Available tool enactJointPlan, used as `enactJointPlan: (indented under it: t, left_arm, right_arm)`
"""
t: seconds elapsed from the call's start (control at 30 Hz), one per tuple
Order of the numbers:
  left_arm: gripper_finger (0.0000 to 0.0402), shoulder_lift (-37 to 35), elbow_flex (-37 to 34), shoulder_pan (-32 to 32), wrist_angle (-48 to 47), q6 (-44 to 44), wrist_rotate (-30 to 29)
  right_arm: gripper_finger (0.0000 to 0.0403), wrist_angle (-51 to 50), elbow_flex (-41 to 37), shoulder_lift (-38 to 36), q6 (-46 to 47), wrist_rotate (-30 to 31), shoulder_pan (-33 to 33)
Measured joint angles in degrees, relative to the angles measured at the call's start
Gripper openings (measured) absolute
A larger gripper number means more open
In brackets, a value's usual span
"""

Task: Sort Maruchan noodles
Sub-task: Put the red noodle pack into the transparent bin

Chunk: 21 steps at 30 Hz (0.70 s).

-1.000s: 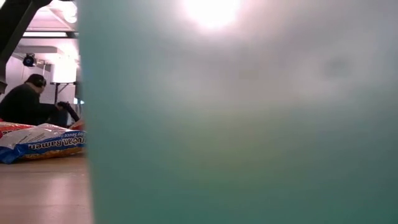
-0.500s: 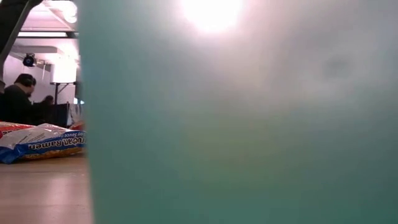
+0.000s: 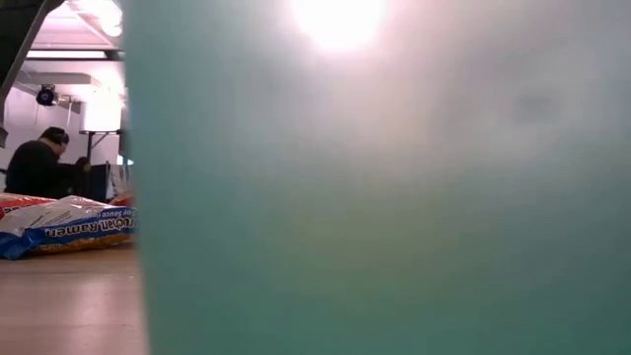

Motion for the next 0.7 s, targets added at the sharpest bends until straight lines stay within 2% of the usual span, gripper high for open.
enactJointPlan:
  t: [0.4,0.7]
  left_arm:
    - [0.0114,0.6,-0.3,0.2,-0.6,0.0,-0.1]
    - [0.0114,5.7,0.7,0.0,-1.5,0.3,0.1]
  right_arm:
    - [0.0215,0.6,-0.9,0.0,1.1,0.0,0.0]
    - [0.0215,0.5,-0.9,0.0,2.3,0.0,0.0]
